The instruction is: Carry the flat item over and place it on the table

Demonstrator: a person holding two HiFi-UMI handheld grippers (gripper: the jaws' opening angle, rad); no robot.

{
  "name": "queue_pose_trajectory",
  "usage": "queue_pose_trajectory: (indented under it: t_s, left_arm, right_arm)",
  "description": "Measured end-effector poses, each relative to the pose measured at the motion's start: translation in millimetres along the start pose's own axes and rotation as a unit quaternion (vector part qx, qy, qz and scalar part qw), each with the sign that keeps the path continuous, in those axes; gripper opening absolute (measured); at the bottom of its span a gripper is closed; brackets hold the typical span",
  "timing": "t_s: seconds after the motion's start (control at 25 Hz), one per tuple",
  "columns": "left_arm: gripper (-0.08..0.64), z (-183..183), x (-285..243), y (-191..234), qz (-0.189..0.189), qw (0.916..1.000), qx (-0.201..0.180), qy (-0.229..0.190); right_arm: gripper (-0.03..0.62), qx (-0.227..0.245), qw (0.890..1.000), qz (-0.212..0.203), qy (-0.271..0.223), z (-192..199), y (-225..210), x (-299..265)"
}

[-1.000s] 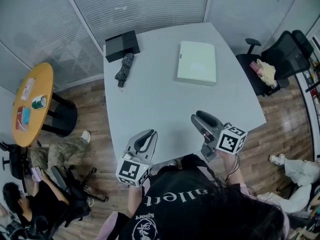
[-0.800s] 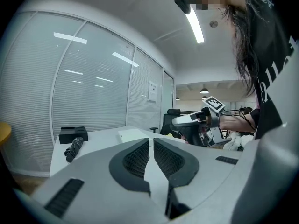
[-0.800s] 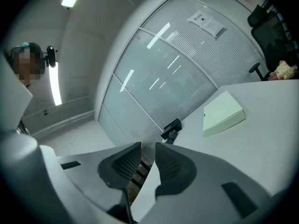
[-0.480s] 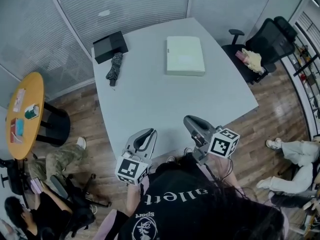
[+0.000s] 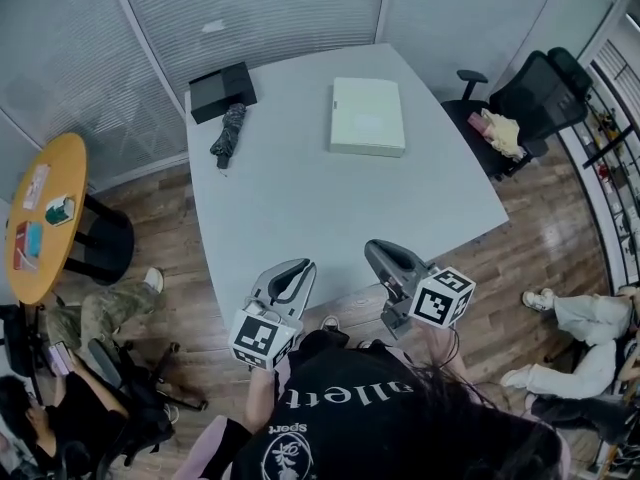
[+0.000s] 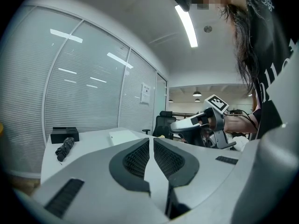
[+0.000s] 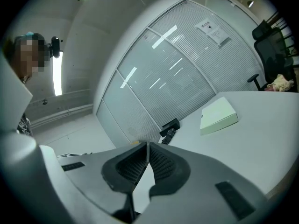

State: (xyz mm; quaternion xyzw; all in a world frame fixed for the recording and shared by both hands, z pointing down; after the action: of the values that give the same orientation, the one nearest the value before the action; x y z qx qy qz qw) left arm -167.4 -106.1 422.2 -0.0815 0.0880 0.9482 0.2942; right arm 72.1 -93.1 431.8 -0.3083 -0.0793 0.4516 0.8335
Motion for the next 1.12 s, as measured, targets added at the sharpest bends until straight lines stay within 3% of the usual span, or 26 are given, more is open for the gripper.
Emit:
queue_pose_trajectory:
  t_s: [0.32,1.12]
  left_arm:
    - [0.046,-1,-4,-50,-0.008,0.9999,-0.001,0.008]
    - [0.046,29,29,-184,-0.074,0.9969,0.004,0.027]
  right_arm:
    - [0.032,0.016,1.000,-0.014,0.021,5,-2,41]
    - [0.028,0.043,0.997,-0.050,0.043,39,6,140]
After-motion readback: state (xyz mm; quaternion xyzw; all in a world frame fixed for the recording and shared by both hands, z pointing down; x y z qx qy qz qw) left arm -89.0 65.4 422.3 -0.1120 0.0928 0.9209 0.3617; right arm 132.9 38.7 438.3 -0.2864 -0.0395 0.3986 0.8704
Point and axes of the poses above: the fingertips, and each gripper's own axes: x backward along the fingers, y to its left, z out of its underside, the point moved 9 cm from there along x, backward along the fingers, and after that the axes turned 2 degrees about x, right-handed, at the moved point
